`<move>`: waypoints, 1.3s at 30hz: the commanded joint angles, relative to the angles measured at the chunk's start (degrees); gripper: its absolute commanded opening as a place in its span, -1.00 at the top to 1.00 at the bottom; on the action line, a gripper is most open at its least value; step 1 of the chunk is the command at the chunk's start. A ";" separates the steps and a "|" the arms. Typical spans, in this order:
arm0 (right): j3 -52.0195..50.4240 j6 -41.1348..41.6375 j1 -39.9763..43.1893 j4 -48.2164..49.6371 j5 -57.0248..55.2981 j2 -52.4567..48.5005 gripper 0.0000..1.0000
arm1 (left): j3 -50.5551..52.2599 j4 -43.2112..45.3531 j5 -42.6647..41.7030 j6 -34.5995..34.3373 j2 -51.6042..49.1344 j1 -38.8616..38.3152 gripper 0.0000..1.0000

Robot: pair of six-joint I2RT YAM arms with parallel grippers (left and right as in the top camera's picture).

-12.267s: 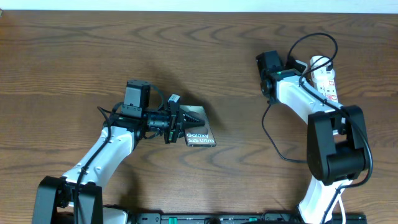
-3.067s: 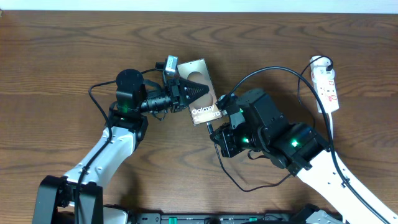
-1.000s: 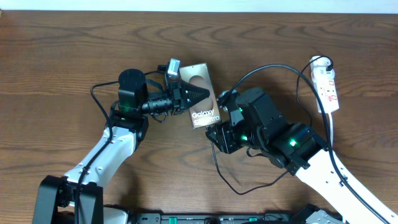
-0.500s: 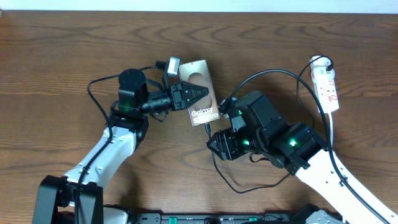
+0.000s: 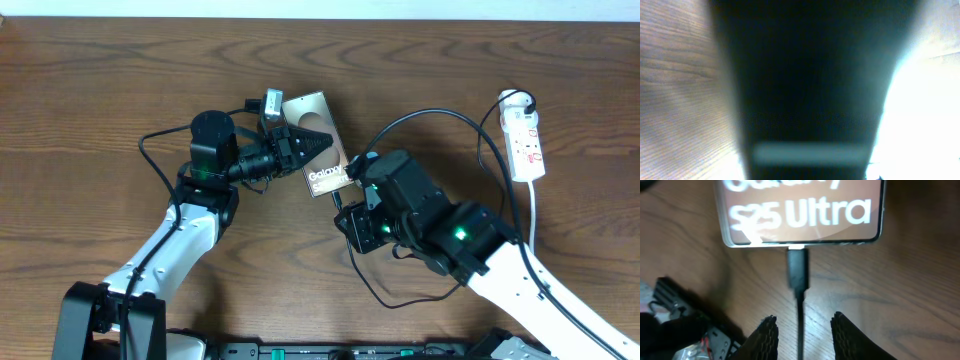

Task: Plug charger to phone and switch on socket
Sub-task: 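Push the plug up into the phone's port with the right gripper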

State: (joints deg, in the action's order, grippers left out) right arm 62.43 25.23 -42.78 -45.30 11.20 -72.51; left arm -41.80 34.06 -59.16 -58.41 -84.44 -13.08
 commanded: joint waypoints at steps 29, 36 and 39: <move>0.61 0.85 -0.37 16.81 -2.73 -6.47 0.98 | -0.63 -2.10 -6.43 2.71 0.22 -0.02 0.85; 0.61 0.85 -0.37 15.54 -2.73 -6.45 0.98 | -0.63 -2.10 -6.40 2.91 0.22 -0.02 0.86; 0.61 0.83 -0.31 15.65 -2.75 -5.88 0.98 | -0.63 -2.10 -6.43 2.91 0.22 -0.02 0.86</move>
State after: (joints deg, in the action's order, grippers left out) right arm 60.97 26.13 -43.86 -32.32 13.78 -79.35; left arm -42.37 32.40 -56.88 -57.78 -84.51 -11.25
